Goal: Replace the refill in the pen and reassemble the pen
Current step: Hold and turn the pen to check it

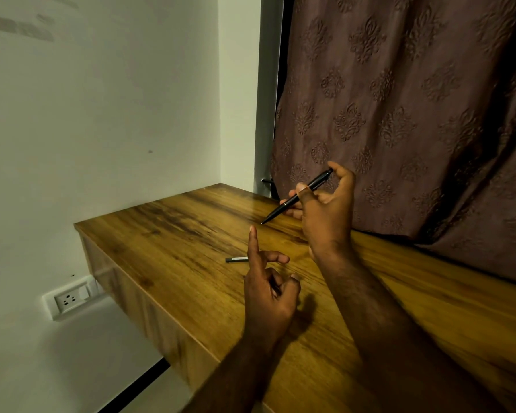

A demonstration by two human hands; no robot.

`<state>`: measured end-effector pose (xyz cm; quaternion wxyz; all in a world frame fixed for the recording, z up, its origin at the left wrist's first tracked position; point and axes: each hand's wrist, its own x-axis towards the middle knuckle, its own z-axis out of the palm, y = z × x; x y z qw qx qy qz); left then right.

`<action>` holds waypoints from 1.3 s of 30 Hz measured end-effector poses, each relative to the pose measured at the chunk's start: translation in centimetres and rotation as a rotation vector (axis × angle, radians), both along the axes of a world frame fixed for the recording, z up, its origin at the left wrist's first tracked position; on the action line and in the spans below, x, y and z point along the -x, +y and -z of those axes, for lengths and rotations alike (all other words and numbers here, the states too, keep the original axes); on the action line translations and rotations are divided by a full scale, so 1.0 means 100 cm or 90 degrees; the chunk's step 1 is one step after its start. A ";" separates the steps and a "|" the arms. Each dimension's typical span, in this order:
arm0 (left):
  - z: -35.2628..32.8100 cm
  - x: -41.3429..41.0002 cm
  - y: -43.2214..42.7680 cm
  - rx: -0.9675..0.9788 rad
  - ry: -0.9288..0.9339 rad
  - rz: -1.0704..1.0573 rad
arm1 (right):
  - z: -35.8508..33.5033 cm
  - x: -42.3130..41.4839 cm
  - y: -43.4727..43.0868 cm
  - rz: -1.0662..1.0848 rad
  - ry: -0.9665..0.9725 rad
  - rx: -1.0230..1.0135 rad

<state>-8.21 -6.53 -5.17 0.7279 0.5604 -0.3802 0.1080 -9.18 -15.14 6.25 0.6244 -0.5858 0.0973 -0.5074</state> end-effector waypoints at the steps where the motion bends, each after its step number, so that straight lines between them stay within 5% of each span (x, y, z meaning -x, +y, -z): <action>1: 0.000 0.000 0.000 0.001 0.001 0.000 | 0.000 -0.001 0.000 -0.003 0.004 -0.001; 39: 0.000 0.000 -0.001 -0.013 -0.002 -0.003 | -0.001 0.000 -0.001 -0.079 0.000 -0.066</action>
